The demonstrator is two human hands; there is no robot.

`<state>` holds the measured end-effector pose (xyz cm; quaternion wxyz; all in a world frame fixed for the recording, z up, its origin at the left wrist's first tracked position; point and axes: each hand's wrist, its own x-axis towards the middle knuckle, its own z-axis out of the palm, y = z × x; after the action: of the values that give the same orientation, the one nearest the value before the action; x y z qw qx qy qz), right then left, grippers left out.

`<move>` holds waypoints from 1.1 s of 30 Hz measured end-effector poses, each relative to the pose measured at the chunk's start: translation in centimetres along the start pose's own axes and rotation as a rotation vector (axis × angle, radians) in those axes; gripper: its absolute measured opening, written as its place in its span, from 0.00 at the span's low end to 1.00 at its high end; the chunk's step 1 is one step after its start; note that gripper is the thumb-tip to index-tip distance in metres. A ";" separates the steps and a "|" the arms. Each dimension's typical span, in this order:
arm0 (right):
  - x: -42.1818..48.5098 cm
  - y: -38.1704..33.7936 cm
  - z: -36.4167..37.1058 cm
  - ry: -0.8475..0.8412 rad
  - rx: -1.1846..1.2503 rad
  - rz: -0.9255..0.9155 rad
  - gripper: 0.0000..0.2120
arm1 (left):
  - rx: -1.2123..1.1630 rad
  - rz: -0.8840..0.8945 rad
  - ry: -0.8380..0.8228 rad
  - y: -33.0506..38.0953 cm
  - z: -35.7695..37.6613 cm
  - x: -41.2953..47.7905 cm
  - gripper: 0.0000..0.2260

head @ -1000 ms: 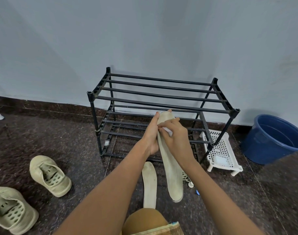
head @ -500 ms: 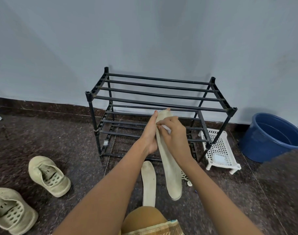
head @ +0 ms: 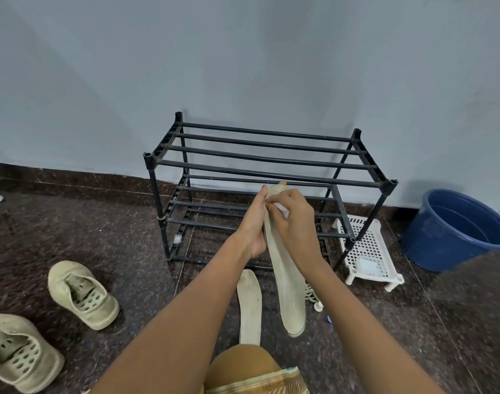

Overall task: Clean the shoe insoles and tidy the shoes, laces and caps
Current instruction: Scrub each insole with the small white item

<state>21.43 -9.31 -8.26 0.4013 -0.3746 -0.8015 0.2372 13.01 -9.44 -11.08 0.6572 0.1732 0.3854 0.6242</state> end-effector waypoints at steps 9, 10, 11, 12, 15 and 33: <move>-1.0 0.4 -0.2 -0.053 -0.015 0.006 0.07 | -0.015 0.021 0.002 0.3 -0.1 0.3 0.21; -0.6 0.7 -0.2 -0.036 -0.045 -0.002 0.07 | -0.006 0.020 -0.005 0.3 -0.1 0.3 0.21; -0.1 0.8 -0.3 -0.016 -0.077 -0.006 0.06 | -0.001 0.024 -0.012 0.3 -0.1 0.3 0.21; 0.3 1.0 -0.5 0.005 -0.110 -0.009 0.06 | -0.006 0.029 -0.022 0.3 -0.1 0.3 0.20; 1.0 1.3 -0.8 0.059 -0.172 -0.019 0.06 | -0.038 0.038 -0.048 0.3 0.1 0.2 0.19; -0.3 1.4 -0.3 0.074 -0.198 0.063 0.07 | -0.084 0.037 -0.017 0.6 0.7 -0.5 0.22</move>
<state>22.39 -8.61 -9.17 0.3842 -0.4458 -0.7935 0.1551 13.14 -9.63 -10.08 0.6555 0.1577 0.3498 0.6504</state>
